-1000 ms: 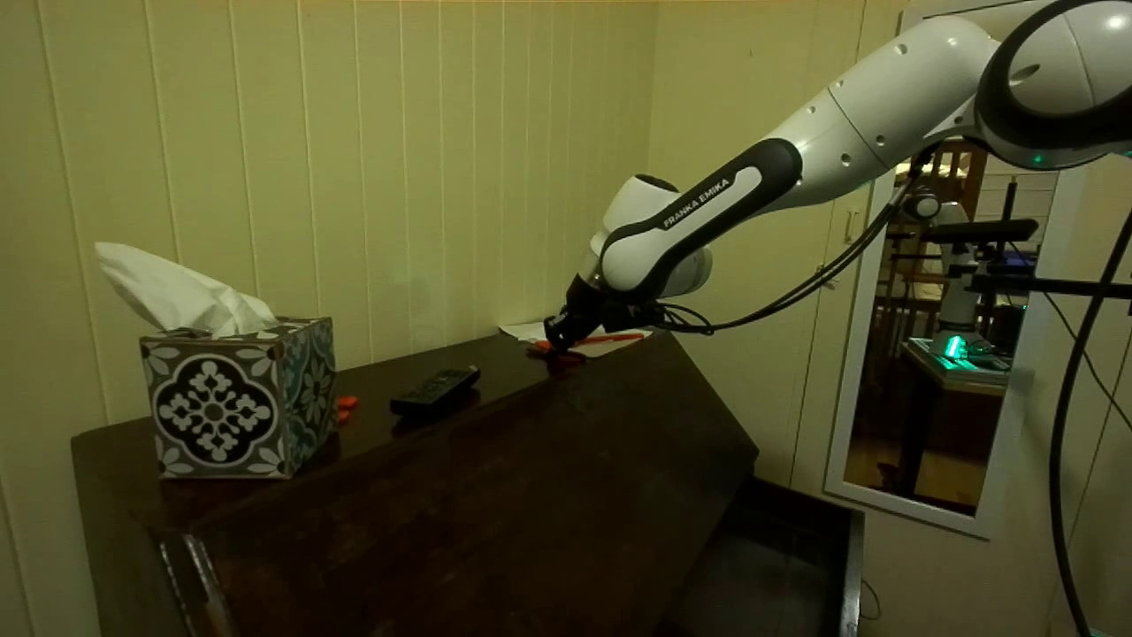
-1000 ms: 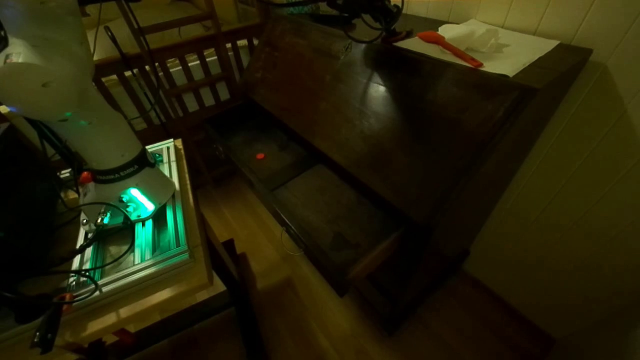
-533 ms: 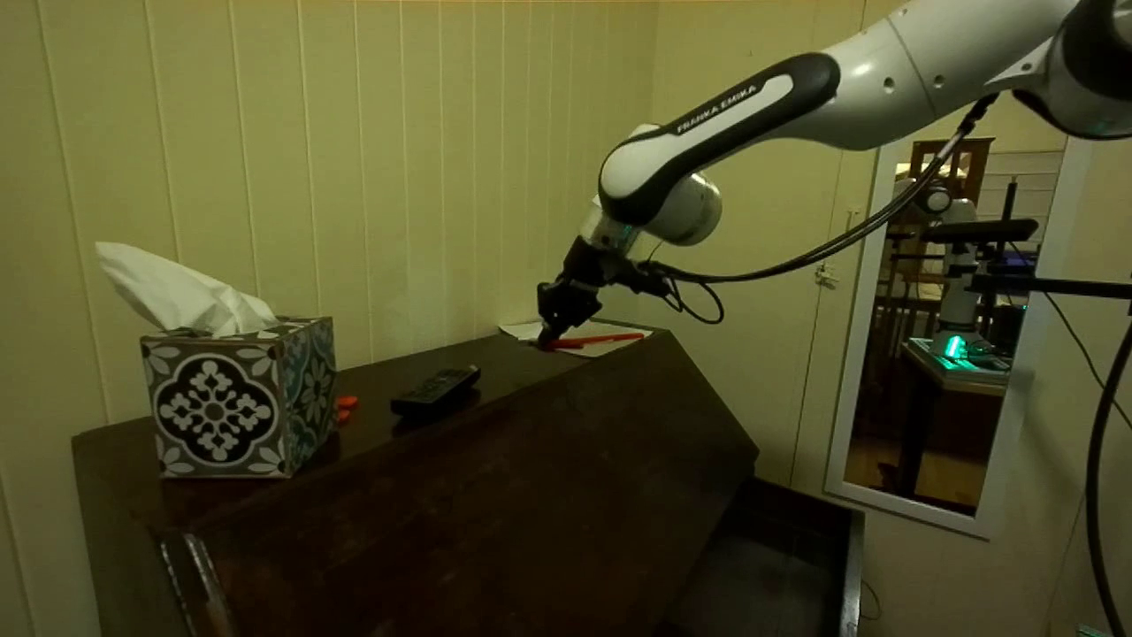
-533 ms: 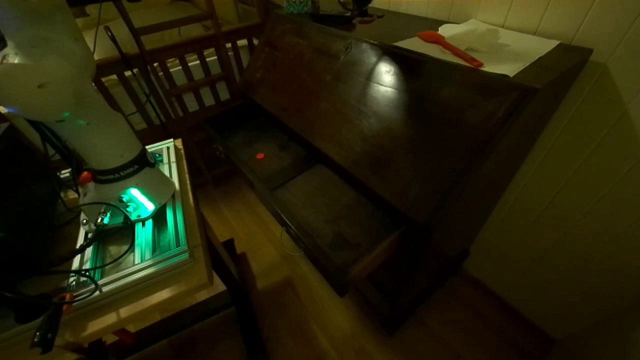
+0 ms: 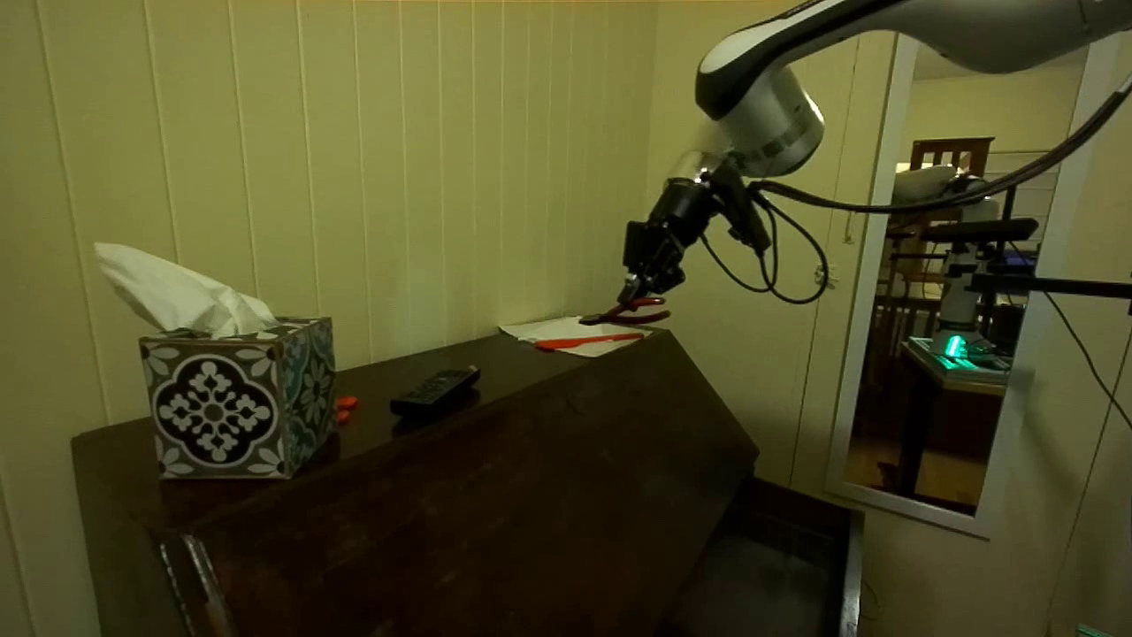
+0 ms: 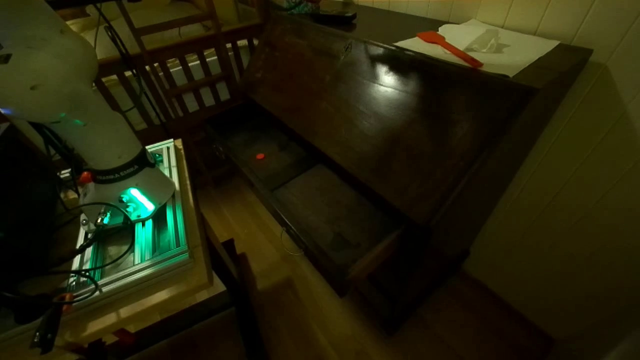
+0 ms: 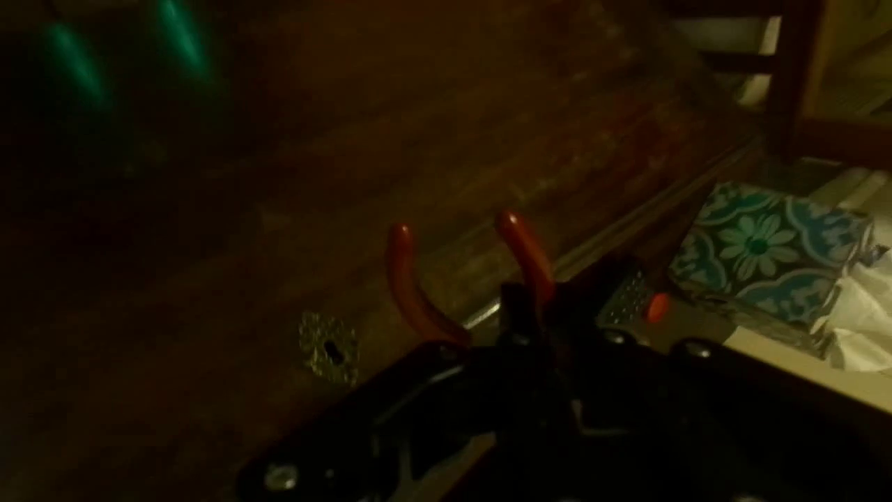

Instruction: Put the pen inside the drawer

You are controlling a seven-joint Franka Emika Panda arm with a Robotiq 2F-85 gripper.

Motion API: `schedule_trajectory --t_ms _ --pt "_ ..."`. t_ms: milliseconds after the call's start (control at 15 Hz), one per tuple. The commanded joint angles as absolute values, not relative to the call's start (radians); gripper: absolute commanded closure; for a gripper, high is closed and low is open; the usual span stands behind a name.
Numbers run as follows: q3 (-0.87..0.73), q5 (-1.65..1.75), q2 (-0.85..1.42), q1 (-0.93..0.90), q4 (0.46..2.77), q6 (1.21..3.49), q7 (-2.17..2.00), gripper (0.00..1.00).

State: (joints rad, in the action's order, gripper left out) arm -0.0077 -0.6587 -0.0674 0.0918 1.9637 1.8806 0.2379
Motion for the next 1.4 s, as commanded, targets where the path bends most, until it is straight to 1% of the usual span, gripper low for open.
schedule_trajectory --t_ms 0,200,333,467,800,867,1000,1133,1200,1333 --pt "-0.117 -0.718 -0.201 0.124 2.137 1.658 0.366 0.97" --pt "-0.203 -0.63 -0.241 0.157 2.228 1.473 0.512 0.97" --pt "-0.234 -0.534 -0.235 0.179 2.288 1.474 0.582 0.97" --pt "-0.236 -0.396 -0.211 0.191 2.343 1.636 0.634 0.97" --pt "-0.217 -0.282 -0.068 0.17 2.423 2.088 0.703 0.97" --pt "-0.232 -0.328 -0.114 0.176 2.407 1.976 0.692 0.89" --pt "-0.218 -0.309 -0.063 0.175 2.419 2.068 0.696 0.89" --pt "-0.214 -0.308 -0.046 0.174 2.418 2.081 0.699 0.89" --pt "-0.214 -0.308 -0.047 0.174 2.417 2.081 0.699 0.97" --pt "-0.218 -0.251 -0.05 0.182 2.435 2.072 0.678 0.97"
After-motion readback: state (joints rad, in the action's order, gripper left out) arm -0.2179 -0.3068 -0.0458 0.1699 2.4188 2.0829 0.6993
